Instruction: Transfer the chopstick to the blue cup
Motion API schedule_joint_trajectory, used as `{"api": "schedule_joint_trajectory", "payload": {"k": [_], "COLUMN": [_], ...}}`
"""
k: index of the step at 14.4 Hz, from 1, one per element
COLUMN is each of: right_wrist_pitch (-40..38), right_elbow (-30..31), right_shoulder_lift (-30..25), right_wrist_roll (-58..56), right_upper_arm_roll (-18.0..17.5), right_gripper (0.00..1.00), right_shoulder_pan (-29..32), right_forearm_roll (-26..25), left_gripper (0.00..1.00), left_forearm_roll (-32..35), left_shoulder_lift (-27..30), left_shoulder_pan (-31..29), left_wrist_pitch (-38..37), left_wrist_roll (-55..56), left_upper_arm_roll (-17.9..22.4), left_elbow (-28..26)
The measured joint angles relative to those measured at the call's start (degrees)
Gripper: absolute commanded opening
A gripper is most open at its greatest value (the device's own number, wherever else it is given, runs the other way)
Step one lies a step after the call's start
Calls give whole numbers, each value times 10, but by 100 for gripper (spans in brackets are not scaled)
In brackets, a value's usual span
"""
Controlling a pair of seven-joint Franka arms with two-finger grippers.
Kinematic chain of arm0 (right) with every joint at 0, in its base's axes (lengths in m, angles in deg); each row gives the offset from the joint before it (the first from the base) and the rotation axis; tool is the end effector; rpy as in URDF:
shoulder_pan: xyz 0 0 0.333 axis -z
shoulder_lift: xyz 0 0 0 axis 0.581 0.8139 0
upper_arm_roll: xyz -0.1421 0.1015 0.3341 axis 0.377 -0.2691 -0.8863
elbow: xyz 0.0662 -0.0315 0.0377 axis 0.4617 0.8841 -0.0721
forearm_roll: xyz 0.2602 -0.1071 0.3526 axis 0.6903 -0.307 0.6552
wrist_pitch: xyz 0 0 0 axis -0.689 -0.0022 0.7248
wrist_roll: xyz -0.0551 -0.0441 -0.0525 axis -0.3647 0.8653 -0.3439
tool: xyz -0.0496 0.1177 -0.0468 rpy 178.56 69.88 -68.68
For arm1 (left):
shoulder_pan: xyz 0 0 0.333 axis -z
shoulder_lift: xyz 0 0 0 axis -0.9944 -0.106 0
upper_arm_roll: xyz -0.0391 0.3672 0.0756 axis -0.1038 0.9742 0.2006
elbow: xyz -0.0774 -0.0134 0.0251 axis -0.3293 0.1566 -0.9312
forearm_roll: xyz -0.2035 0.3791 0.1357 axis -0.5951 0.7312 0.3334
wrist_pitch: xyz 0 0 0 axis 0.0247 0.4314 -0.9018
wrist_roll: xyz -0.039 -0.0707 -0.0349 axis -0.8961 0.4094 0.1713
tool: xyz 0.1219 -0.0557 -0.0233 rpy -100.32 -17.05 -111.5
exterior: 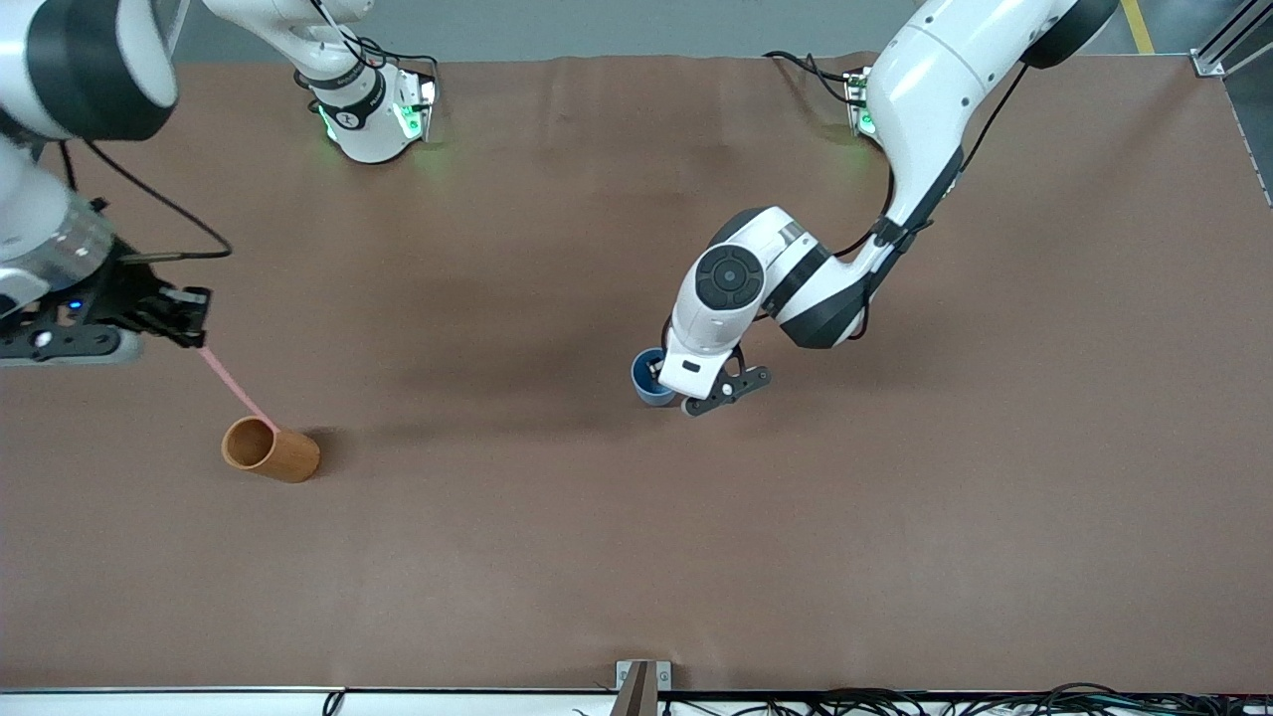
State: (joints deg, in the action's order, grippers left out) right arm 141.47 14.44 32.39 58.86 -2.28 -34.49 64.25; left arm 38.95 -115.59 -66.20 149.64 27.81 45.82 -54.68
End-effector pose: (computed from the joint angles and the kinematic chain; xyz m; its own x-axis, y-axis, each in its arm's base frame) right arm 0.6516 0.1040 0.6130 0.9965 0.0323 0.0774 0.0293 -0.9988 0.0400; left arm 0.6193 -0.4935 0.2992 0.9188 0.3906 -0.0567 0.3936 -0.9174 0.0586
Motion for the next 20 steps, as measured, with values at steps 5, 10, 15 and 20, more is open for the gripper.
{"api": "schedule_joint_trajectory", "payload": {"k": [5, 10, 15, 20], "right_wrist_pitch": [-1, 55, 132, 152], "right_elbow": [-26, -40, -47, -50], "right_shoulder_lift": [3, 64, 144, 184], "right_wrist_roll": [243, 440, 595, 640], "right_upper_arm_roll": [-155, -248, -253, -253], "right_gripper": [6, 6, 6, 8], "right_shoulder_pan": [-13, -48, -144, -191], "right_forearm_roll": [1, -18, -91, -136], "left_gripper": [100, 100, 100, 100], "left_forearm_roll": [-28, -116, -128, -128], "left_shoulder_lift": [148, 243, 315, 386], "left_shoulder_pan": [-73, -78, -121, -119], "left_wrist_pitch": [-102, -173, -263, -319], "left_wrist_roll": [-185, -457, -644, -673], "left_upper_arm_roll": [40, 186, 237, 257], "left_elbow": [10, 5, 5, 2]}}
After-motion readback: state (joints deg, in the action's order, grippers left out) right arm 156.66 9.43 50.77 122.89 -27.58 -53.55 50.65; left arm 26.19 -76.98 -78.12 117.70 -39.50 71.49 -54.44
